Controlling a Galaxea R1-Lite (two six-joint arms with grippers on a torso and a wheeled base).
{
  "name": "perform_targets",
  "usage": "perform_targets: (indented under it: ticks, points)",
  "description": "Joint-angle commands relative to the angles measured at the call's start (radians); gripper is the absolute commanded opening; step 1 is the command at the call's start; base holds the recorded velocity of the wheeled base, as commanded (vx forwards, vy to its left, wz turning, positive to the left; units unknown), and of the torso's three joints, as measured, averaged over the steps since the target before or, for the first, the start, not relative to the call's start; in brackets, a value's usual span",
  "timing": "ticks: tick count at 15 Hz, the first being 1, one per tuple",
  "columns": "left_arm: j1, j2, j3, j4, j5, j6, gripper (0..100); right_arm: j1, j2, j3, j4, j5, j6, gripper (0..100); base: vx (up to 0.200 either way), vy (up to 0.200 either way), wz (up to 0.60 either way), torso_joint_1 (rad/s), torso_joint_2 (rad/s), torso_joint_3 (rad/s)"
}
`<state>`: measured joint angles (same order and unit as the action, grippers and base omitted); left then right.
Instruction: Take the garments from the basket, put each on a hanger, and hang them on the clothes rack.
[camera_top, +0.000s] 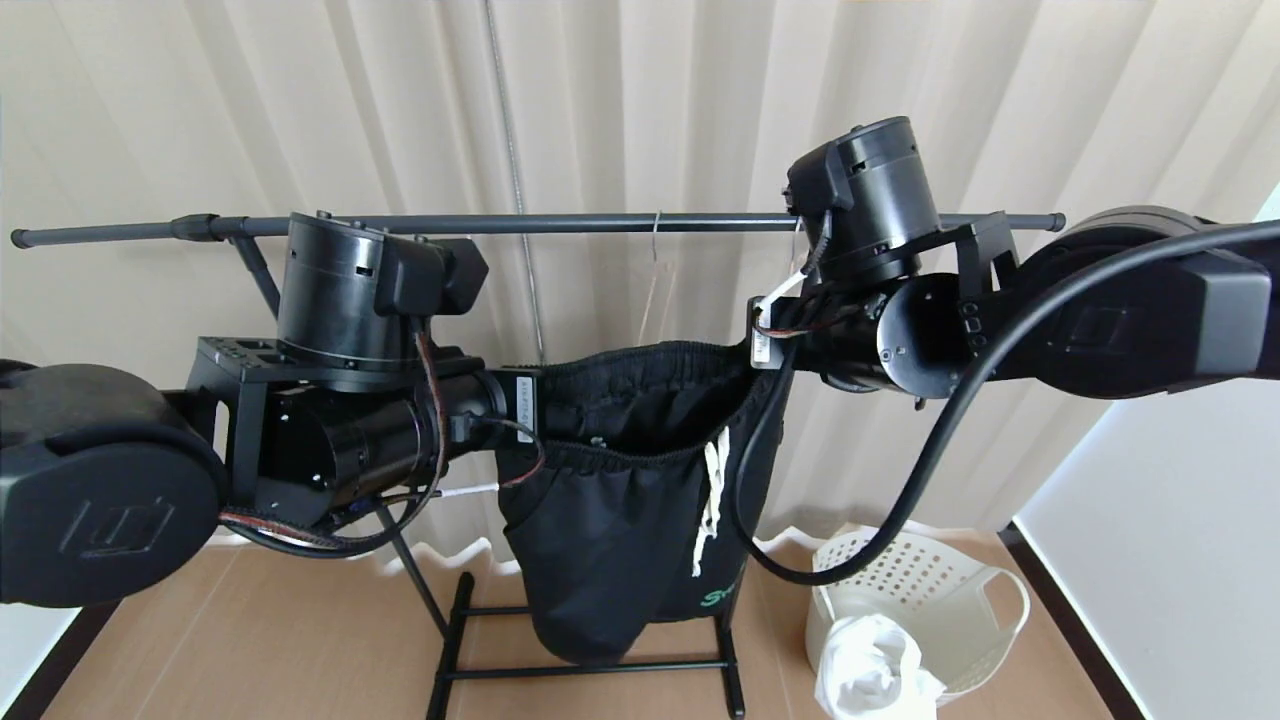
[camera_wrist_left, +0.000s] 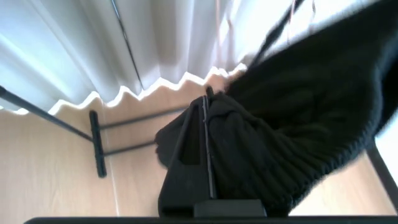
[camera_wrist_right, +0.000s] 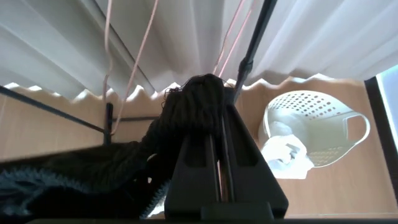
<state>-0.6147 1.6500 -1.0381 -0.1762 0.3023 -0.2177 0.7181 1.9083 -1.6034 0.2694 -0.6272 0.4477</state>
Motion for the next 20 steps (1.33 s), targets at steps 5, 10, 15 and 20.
perform_targets:
  ticks: [5,10,15,20]
  points:
    - [0.015,0.06,-0.129,0.0,0.0,0.0,0,0.018,-0.103,0.128,-0.002,0.0,-0.083,100,0.0,0.0,0.0,0.0,0.0,0.0]
    - [0.012,0.08,-0.221,0.003,0.001,-0.002,0,0.02,-0.172,0.344,-0.015,0.004,-0.31,100,0.0,0.0,0.0,0.0,0.0,0.0]
    - [0.012,0.123,-0.303,0.006,0.003,-0.003,0,0.049,-0.187,0.484,-0.194,0.129,-0.403,100,0.0,0.0,0.0,0.0,0.0,0.0]
    - [0.006,0.137,-0.319,0.006,0.012,-0.002,0,0.017,-0.365,0.703,-0.407,0.59,-0.563,100,0.0,0.0,0.0,0.0,0.0,0.0]
